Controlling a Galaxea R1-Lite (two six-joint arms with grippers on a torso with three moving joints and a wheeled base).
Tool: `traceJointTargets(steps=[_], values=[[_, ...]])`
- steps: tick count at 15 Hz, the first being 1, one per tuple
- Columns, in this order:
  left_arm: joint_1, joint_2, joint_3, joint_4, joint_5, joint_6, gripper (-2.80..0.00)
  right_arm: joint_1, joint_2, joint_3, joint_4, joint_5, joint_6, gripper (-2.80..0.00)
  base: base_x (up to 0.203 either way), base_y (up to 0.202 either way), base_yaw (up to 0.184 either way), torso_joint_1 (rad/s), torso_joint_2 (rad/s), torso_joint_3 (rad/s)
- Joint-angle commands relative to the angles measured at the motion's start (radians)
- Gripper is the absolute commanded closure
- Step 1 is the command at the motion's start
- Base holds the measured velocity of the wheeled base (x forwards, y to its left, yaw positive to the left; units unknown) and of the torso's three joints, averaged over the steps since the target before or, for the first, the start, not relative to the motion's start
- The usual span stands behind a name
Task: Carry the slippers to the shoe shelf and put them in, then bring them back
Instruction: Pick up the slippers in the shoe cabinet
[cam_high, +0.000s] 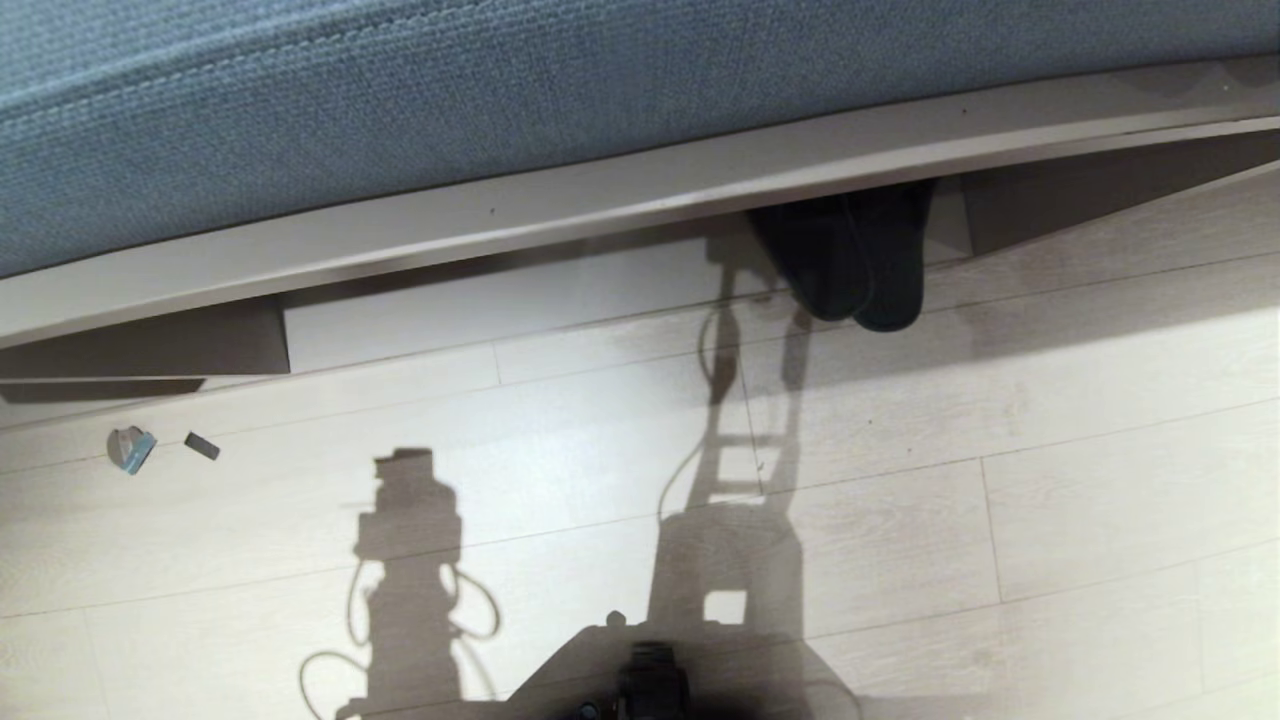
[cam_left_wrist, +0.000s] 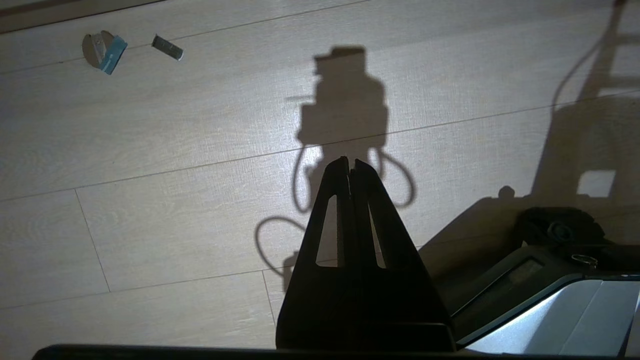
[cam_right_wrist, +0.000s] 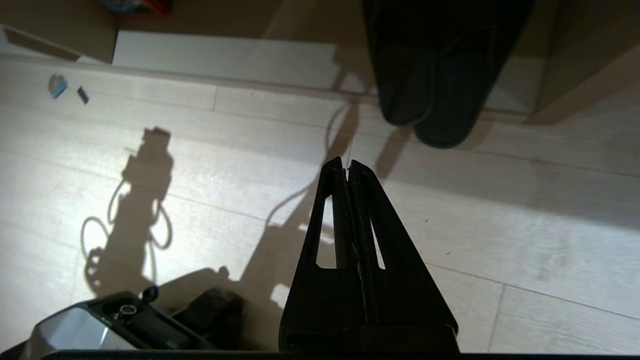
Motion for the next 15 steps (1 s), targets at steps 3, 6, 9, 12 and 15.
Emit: traceJointTargets(steps=[3, 6, 9, 12, 15], values=[[0.000, 0.001, 0.000, -0.001, 0.000, -0.002, 0.00, -0.059, -0.227, 0.043, 0.064, -0.068, 0.002, 0.00, 0.000, 0.000, 0.000, 0.000, 0.00, 0.000], [0.000, 0.001, 0.000, 0.001, 0.000, -0.006, 0.00, -0.120, -0.355, 0.163, 0.071, -0.065, 0.007, 0.00, 0.000, 0.000, 0.000, 0.000, 0.00, 0.000], [0.000, 0.001, 0.000, 0.001, 0.000, -0.006, 0.00, -0.127, -0.448, 0.315, 0.069, -0.057, 0.011, 0.00, 0.000, 0.000, 0.000, 0.000, 0.00, 0.000], [0.000, 0.001, 0.000, 0.001, 0.000, -0.006, 0.00, -0.123, -0.530, 0.503, 0.055, -0.084, 0.015, 0.00, 0.000, 0.000, 0.000, 0.000, 0.00, 0.000], [0.000, 0.001, 0.000, 0.001, 0.000, -0.006, 0.00, -0.122, -0.609, 0.602, 0.055, -0.225, 0.013, 0.00, 0.000, 0.000, 0.000, 0.002, 0.00, 0.029]])
